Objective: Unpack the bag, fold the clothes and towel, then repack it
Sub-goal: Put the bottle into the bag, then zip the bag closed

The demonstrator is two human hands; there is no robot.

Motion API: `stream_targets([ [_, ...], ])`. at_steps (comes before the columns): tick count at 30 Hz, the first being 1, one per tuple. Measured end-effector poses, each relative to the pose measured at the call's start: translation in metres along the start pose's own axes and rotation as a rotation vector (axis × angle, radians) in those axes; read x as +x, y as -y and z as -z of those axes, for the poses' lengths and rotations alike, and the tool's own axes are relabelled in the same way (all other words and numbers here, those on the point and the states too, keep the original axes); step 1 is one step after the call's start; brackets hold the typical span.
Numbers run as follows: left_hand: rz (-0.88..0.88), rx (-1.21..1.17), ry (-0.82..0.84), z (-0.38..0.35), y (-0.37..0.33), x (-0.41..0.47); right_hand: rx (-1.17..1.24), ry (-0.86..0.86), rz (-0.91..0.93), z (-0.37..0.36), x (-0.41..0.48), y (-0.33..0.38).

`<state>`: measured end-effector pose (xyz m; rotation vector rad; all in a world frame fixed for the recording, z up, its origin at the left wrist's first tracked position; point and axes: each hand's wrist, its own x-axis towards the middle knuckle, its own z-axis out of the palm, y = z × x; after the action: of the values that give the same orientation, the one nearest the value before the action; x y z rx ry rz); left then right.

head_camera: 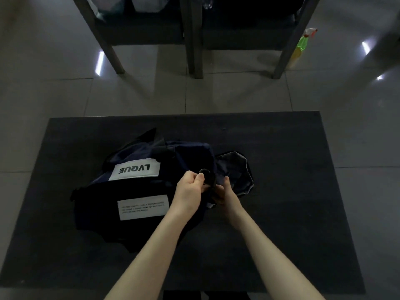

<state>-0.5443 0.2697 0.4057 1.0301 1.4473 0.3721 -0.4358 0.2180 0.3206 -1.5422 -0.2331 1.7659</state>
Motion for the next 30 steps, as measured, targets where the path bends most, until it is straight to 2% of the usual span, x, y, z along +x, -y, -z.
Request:
stream_targets([
  [3,0.027,-0.028,0.002,0.006,0.005,0.004,-0.014,-0.002,-0.016,0.001,-0.001,-0.001],
  [7,-0.069,0.311,-0.065,0.016,0.005,0.0,-0.077,-0.085,-0.009,0.0,-0.005,0.0],
  [13,-0.178,0.503,-0.074,0.043,0.008,-0.019,-0.164,-0.216,0.061,-0.003,-0.023,0.012],
  [19,-0.215,0.561,-0.159,0.093,0.016,-0.024,-0.361,-0.337,0.344,-0.023,-0.054,0.029],
  [23,-0.232,0.595,-0.223,0.134,0.028,-0.021,-0.731,-0.496,0.706,-0.056,-0.066,0.029],
  [26,-0.223,0.614,-0.26,0.169,0.038,-0.019,-0.918,-0.436,0.857,-0.093,-0.073,0.025],
  [30,-0.157,0.602,-0.396,0.219,0.057,-0.019,-0.998,-0.306,0.859,-0.145,-0.071,0.018],
])
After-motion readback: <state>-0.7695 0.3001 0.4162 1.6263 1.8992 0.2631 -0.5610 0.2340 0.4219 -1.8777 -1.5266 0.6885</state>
